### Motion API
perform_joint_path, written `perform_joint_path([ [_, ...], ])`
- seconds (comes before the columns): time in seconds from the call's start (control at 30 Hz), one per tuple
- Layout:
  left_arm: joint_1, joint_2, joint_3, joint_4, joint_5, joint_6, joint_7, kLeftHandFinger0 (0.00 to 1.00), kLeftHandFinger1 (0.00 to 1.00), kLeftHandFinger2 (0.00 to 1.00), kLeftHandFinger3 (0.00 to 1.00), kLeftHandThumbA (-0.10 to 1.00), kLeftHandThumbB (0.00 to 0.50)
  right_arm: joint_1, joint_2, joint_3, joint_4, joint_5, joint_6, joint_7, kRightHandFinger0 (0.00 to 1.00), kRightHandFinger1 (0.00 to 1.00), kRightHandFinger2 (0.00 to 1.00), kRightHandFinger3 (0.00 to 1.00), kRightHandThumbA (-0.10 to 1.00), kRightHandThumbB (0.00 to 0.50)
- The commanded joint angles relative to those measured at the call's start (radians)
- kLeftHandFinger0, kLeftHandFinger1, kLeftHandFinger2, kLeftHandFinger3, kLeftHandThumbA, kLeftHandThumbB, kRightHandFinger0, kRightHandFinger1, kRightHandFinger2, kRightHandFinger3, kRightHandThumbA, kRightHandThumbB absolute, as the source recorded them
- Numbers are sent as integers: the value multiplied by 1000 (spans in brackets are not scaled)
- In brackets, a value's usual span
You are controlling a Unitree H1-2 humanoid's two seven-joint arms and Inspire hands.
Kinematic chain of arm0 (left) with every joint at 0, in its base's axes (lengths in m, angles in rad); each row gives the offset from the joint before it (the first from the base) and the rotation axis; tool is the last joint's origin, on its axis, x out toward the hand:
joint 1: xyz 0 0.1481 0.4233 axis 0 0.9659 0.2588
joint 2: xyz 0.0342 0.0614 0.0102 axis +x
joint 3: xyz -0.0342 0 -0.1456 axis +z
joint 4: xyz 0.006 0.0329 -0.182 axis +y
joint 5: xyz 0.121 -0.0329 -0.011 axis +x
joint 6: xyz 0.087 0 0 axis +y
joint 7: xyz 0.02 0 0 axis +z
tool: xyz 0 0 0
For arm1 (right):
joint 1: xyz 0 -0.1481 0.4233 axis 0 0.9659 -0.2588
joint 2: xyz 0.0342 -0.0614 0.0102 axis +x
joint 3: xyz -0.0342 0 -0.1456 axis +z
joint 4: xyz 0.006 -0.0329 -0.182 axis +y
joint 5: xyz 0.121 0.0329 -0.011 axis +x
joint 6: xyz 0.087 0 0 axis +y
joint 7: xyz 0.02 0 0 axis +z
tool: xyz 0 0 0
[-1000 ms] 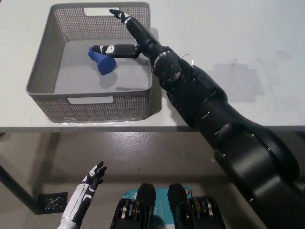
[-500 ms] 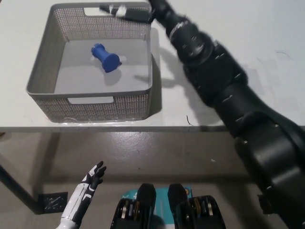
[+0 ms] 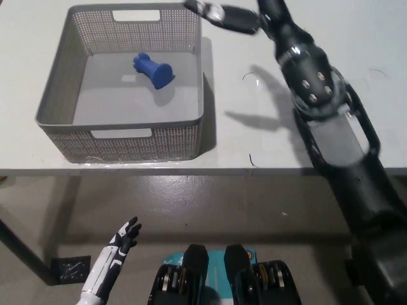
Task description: Use the right hand to pick up a chess pieces and put it into a container on the left hand side
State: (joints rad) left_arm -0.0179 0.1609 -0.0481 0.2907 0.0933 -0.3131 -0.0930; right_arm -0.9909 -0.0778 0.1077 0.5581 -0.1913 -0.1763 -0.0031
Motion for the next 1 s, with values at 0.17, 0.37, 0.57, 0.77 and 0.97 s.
perform_joint_path([
  [0.17,19,48,20,-40,-19,-10,-17,1000,1000,1000,1000,1000,188,406,-95,-150,-725,157,35,12,1000,1000,1000,1000,1000,348],
  [0.37,5,45,24,-23,-31,-9,-19,1000,1000,1000,1000,1000,186,617,-52,-143,-714,155,-9,-6,1000,1000,1000,1000,1000,346],
  [0.57,5,41,34,-18,-48,-21,-16,1000,1000,1000,1000,1000,178,767,-8,-105,-595,162,-79,11,1000,1000,1000,1000,1000,329],
  [0.77,13,41,40,-15,-61,-23,-16,1000,1000,1000,1000,1000,162,909,44,-78,-438,203,-135,42,1000,1000,1000,1000,1000,333],
  [0.97,27,40,54,-13,-53,-35,3,1000,1000,1000,1000,1000,165,1019,36,-69,-420,208,-167,57,1000,1000,1000,1000,1000,266],
])
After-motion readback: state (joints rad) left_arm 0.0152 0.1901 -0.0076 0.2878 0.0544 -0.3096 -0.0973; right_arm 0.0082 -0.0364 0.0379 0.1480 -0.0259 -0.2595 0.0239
